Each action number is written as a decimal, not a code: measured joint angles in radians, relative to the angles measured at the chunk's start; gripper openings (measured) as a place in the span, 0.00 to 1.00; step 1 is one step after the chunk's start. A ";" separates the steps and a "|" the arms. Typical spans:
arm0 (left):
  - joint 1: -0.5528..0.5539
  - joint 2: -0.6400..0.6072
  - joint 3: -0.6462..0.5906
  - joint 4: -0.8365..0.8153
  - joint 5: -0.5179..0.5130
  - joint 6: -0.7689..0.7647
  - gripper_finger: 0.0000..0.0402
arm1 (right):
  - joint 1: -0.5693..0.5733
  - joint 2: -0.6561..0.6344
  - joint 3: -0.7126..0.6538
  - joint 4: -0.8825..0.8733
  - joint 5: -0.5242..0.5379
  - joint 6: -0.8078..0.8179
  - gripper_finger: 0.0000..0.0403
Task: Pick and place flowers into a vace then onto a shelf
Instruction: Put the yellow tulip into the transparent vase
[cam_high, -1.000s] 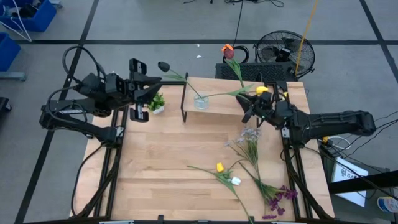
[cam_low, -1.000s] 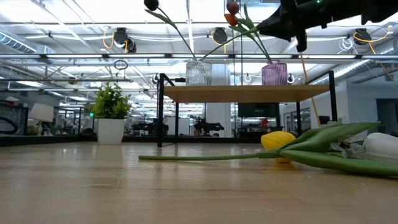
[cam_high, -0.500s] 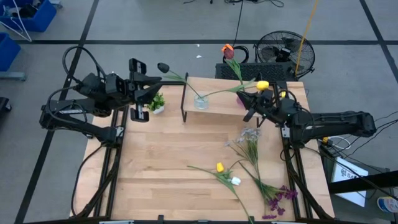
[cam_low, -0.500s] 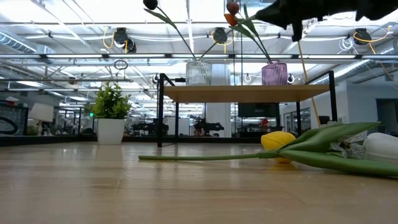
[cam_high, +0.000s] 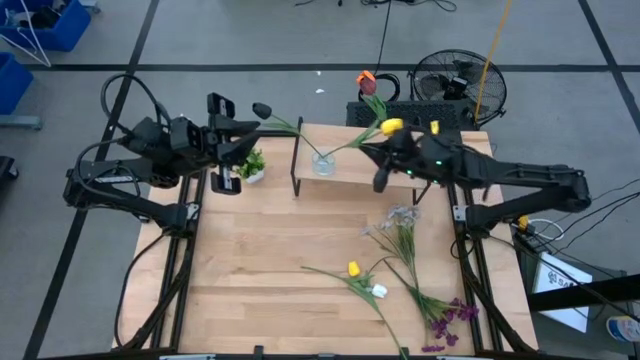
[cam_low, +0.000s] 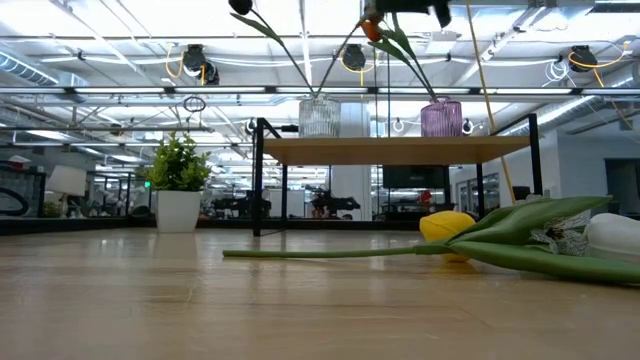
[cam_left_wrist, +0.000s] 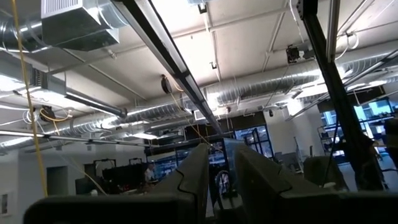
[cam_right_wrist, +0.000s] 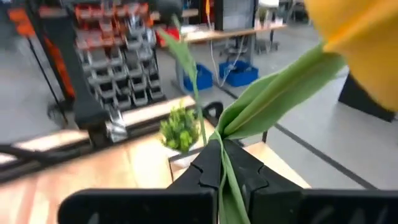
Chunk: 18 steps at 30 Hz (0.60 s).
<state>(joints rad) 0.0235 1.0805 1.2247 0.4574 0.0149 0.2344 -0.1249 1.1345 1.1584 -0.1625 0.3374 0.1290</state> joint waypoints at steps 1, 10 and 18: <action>0.000 0.000 0.000 -0.007 0.000 0.000 0.21 | 0.000 0.023 0.023 -0.029 0.003 -0.003 0.00; 0.000 0.000 0.000 -0.040 -0.017 -0.023 0.21 | -0.037 0.140 0.088 -0.025 0.019 0.004 0.02; 0.000 0.000 0.000 -0.063 -0.023 -0.028 0.21 | -0.041 0.156 0.088 -0.029 0.001 0.045 0.20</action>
<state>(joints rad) 0.0235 1.0805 1.2247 0.3946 -0.0082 0.2065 -0.1664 1.2900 1.2461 -0.1911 0.3380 0.1735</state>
